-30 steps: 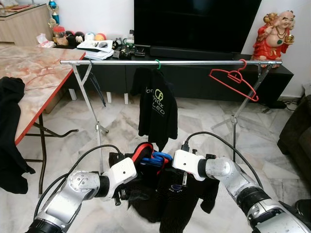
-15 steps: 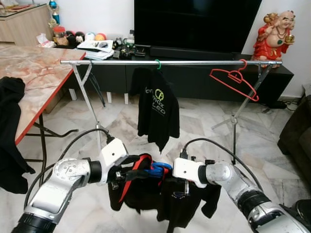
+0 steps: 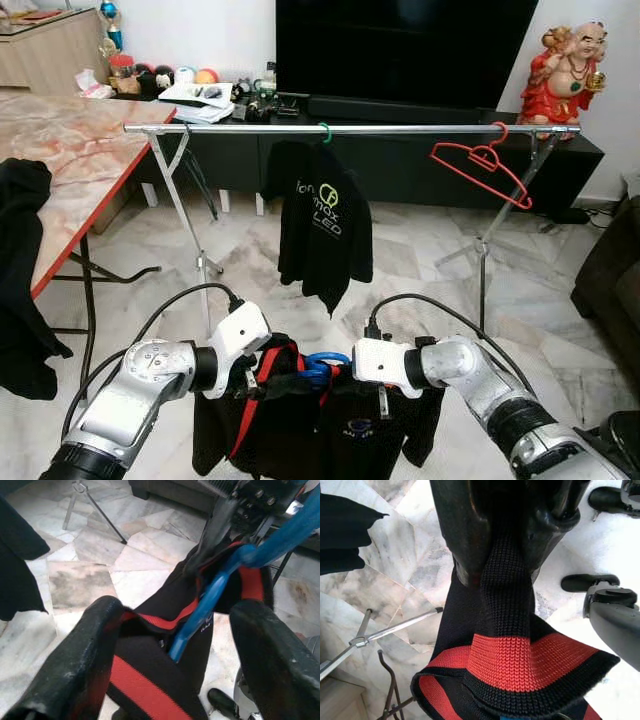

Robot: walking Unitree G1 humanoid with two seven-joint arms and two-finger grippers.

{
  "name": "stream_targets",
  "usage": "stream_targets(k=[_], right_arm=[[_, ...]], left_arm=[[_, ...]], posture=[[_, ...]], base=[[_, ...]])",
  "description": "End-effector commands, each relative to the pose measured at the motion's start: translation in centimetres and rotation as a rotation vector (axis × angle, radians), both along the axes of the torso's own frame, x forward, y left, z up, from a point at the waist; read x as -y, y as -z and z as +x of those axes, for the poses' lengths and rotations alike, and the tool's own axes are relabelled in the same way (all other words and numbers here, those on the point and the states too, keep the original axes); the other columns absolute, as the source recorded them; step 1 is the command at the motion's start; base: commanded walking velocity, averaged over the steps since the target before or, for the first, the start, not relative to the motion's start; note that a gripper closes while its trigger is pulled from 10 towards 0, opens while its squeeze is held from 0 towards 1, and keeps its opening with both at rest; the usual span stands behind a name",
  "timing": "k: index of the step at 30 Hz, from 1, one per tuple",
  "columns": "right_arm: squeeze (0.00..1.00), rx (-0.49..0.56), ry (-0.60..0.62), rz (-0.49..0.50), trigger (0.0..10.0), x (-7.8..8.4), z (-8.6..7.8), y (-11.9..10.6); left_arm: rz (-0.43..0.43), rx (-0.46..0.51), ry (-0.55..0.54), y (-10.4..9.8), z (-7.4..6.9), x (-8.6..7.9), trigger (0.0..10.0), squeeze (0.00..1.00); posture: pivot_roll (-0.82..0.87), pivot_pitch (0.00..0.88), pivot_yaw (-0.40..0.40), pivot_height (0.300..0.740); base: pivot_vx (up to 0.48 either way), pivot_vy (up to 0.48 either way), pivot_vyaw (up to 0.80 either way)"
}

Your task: Hang hanger

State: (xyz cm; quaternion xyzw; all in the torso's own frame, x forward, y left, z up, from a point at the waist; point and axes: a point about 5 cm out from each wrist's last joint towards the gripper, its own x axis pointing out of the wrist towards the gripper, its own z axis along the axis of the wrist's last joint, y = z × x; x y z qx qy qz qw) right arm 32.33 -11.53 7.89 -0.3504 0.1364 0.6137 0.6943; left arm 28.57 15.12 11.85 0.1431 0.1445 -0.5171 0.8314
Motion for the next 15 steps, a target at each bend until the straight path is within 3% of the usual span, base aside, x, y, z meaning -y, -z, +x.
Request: stream_targets(k=[1,10,11,12,15], right_arm=[[0.00,0.033,-0.015,0.043,0.0,-0.2,0.2,-0.9],[0.00,0.043,-0.042,0.058,0.0,-0.6,0.3,-1.5],[0.00,0.043,-0.043,0.058,0.0,-0.6,0.2,-1.5],[0.00,0.043,-0.045,0.058,0.0,-0.7,0.2,-1.5],[0.00,0.042,-0.049,0.061,0.0,-0.8,0.1,-1.5]], left_arm=[[0.022,0.007,0.001,0.1,0.1,-0.1,10.0,1.00],[0.078,-0.009,0.000,1.4,0.1,0.4,10.0,1.00],[0.083,-0.006,0.005,1.5,0.1,0.6,10.0,0.89],[0.091,-0.004,0.011,1.7,0.1,0.8,10.0,0.00],[0.089,-0.013,0.021,2.0,0.0,1.3,10.0,0.00]], posture=[[0.08,0.000,-0.087,0.740],[0.07,0.000,-0.089,0.740],[0.07,0.000,-0.089,0.740],[0.07,0.000,-0.089,0.740],[0.07,0.000,-0.089,0.740]], base=[[0.000,0.000,0.00],[0.000,0.000,0.00],[0.000,0.000,0.00],[0.000,0.000,0.00],[0.000,0.000,0.00]])
